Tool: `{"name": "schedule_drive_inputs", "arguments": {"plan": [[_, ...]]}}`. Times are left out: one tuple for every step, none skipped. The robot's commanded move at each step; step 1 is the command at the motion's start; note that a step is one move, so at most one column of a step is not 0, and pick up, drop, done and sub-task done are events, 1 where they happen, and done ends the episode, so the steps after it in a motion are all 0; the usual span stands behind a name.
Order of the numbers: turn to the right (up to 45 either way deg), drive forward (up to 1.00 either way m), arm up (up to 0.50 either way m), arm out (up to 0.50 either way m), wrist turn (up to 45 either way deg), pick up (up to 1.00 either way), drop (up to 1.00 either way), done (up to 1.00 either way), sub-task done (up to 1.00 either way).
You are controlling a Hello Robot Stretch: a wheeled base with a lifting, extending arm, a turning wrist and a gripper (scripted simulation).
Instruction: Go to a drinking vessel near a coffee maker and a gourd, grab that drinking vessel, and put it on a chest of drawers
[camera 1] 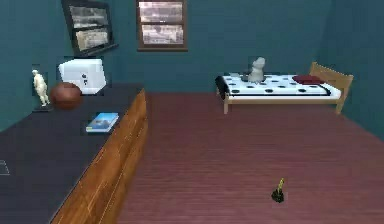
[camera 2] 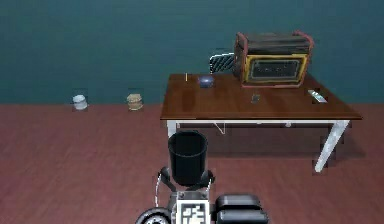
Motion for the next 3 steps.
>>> {"name": "schedule_drive_inputs", "arguments": {"plan": [[0.0, 1.00, 0.00, 0.00, 0.0, 0.00, 0.00, 0.00, 0.00], [0.0, 0.30, 0.00, 0.00, 0.0, 0.00, 0.00, 0.00, 0.00], [3.0, 0.00, 0.00, 0.00, 0.0, 0.00, 0.00, 0.00, 0.00]]}}
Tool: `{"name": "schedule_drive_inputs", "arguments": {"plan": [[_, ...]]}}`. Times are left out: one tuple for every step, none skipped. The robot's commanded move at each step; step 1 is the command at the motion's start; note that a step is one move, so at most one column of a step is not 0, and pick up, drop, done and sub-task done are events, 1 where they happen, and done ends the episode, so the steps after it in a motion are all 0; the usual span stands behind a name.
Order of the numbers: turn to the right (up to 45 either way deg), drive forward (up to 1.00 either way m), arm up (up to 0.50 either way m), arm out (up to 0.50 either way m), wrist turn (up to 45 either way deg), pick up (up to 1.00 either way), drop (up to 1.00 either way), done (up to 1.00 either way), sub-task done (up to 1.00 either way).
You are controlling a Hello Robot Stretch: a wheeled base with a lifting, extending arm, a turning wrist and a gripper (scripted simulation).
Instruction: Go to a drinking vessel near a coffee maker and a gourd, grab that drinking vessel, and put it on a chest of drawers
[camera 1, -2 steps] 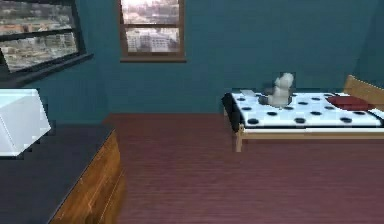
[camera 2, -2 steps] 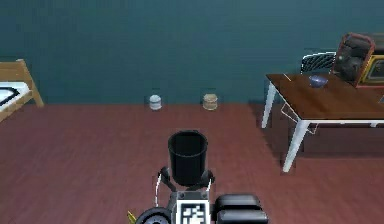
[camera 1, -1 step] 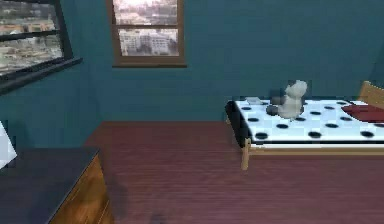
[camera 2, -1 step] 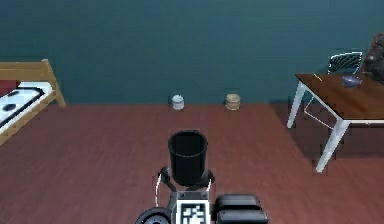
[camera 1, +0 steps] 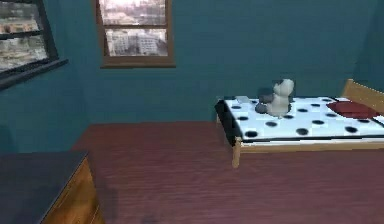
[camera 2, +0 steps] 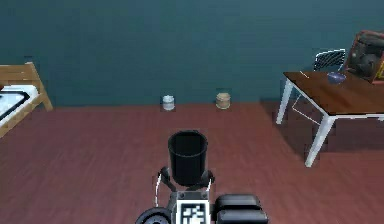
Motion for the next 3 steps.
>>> {"name": "schedule_drive_inputs", "arguments": {"plan": [[6.0, 0.00, 0.00, 0.00, 0.0, 0.00, 0.00, 0.00, 0.00], [-21.0, 0.00, 0.00, 0.00, 0.0, 0.00, 0.00, 0.00, 0.00], [27.0, 0.00, 0.00, 0.00, 0.0, 0.00, 0.00, 0.00, 0.00]]}}
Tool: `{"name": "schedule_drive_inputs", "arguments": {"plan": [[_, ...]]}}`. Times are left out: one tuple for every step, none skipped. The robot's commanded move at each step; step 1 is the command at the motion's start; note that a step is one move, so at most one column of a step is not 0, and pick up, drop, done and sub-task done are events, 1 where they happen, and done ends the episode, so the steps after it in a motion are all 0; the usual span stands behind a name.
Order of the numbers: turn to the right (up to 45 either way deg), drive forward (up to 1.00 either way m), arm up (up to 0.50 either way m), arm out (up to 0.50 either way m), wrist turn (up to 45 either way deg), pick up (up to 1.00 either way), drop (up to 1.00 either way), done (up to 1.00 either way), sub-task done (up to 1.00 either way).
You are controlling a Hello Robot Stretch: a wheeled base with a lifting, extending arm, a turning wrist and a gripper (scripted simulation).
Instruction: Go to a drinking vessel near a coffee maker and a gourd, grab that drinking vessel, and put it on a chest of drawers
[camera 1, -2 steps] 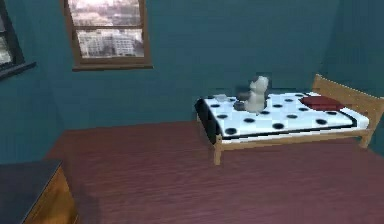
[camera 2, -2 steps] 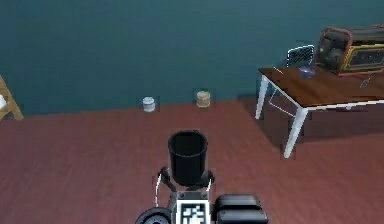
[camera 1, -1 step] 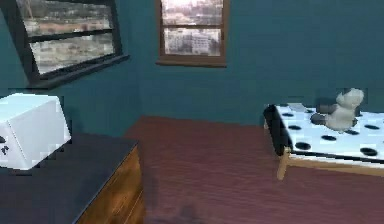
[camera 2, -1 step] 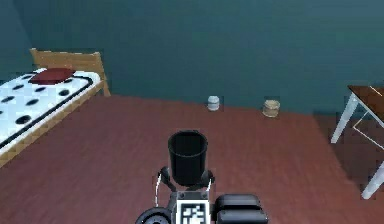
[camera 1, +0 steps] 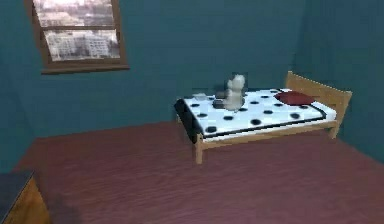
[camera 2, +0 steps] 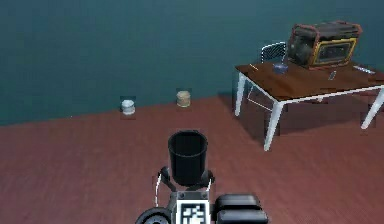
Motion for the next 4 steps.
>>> {"name": "schedule_drive_inputs", "arguments": {"plan": [[-45.0, 0.00, 0.00, 0.00, 0.0, 0.00, 0.00, 0.00, 0.00], [-45.0, 0.00, 0.00, 0.00, 0.0, 0.00, 0.00, 0.00, 0.00], [-12.0, 0.00, 0.00, 0.00, 0.0, 0.00, 0.00, 0.00, 0.00], [0.0, 0.25, 0.00, 0.00, 0.0, 0.00, 0.00, 0.00, 0.00]]}}
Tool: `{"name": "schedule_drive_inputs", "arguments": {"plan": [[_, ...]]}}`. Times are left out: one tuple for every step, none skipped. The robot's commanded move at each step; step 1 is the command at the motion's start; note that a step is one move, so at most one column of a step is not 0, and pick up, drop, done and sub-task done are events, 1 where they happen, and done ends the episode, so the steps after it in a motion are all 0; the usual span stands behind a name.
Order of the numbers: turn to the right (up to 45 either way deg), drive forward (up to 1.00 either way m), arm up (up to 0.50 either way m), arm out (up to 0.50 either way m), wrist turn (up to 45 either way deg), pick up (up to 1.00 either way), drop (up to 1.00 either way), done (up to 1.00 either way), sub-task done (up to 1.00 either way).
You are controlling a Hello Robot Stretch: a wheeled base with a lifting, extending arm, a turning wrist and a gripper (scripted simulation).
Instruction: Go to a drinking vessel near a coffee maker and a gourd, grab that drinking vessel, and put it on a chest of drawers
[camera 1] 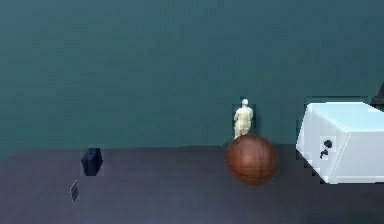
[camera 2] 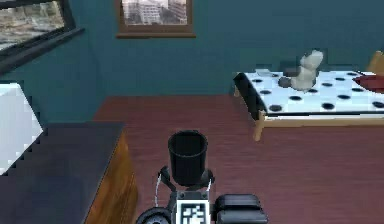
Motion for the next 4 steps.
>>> {"name": "schedule_drive_inputs", "arguments": {"plan": [[-45.0, 0.00, 0.00, 0.00, 0.0, 0.00, 0.00, 0.00, 0.00], [-45.0, 0.00, 0.00, 0.00, 0.0, 0.00, 0.00, 0.00, 0.00], [-45.0, 0.00, 0.00, 0.00, 0.0, 0.00, 0.00, 0.00, 0.00], [-33.0, 0.00, 0.00, 0.00, 0.0, 0.00, 0.00, 0.00, 0.00]]}}
